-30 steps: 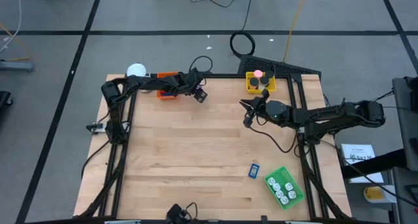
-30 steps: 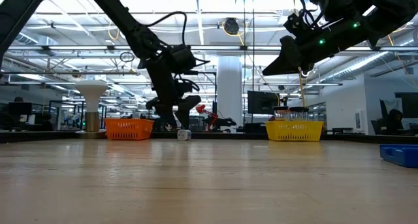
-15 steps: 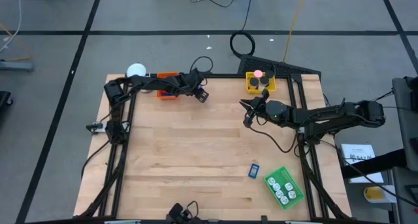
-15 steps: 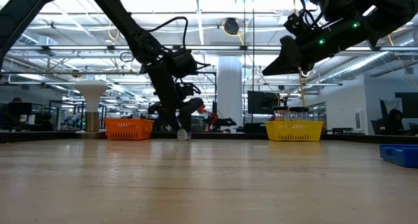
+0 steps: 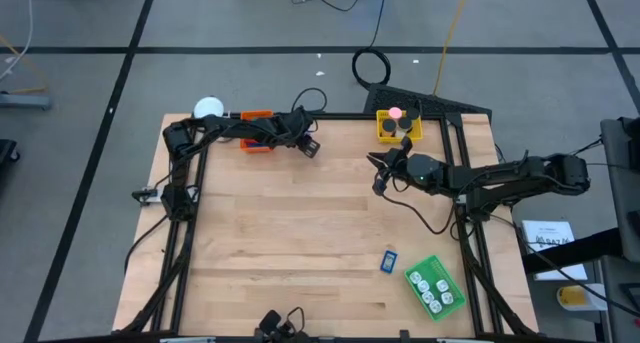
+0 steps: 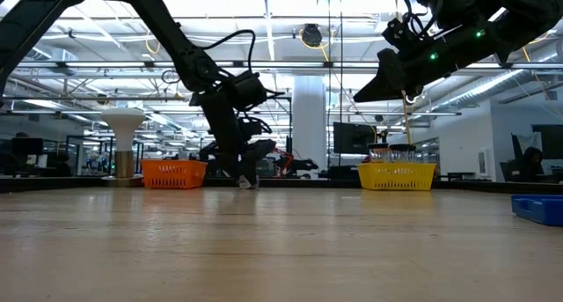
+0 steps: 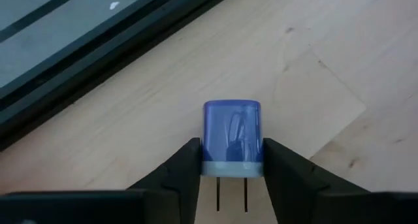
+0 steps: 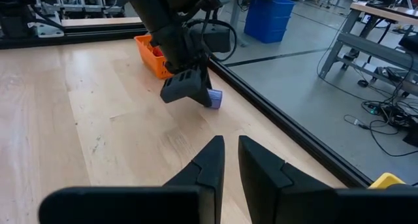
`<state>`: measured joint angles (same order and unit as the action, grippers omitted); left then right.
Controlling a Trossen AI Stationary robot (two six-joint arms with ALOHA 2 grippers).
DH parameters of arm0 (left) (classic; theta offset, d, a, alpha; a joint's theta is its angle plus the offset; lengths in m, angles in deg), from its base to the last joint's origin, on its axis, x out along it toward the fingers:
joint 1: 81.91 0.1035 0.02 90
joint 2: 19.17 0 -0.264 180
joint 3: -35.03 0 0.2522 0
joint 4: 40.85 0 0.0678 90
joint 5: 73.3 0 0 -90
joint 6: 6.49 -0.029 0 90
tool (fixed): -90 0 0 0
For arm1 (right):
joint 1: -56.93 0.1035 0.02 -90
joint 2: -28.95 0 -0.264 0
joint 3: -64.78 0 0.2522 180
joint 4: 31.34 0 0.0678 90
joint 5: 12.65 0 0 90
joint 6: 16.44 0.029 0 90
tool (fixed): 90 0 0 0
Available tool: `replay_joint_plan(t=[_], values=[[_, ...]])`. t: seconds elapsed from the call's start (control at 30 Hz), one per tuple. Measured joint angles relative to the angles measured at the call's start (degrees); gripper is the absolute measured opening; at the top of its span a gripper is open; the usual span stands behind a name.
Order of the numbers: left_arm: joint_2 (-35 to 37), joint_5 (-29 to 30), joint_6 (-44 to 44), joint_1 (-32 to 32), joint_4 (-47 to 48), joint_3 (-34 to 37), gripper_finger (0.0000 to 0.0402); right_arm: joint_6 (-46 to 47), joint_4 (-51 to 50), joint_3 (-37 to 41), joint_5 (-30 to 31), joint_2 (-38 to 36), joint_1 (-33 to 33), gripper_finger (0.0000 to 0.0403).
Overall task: Pick & Place Office items
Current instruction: Put the violet charger adapter into the green bin
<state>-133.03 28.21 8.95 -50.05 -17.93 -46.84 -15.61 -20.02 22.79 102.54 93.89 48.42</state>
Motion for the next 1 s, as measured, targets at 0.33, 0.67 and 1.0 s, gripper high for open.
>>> replay_joint_plan(t=[0.33,0.67,1.0], values=[[4.48,-3.13,-4.5,0.37,5.87,-0.65,0.0146,0.02,-0.02,0.0,0.0,0.0,0.0,0.0039],[8.46,-8.3,-13.99,-6.14,46.32,-15.7,0.0134,0.02,0.37,0.0,-0.02,0.0,0.0,0.0038],[8.39,-10.56,-18.11,-16.56,54.29,-15.62,0.0134,0.02,0.35,0.0,-0.02,0.0,0.0,0.0039]])
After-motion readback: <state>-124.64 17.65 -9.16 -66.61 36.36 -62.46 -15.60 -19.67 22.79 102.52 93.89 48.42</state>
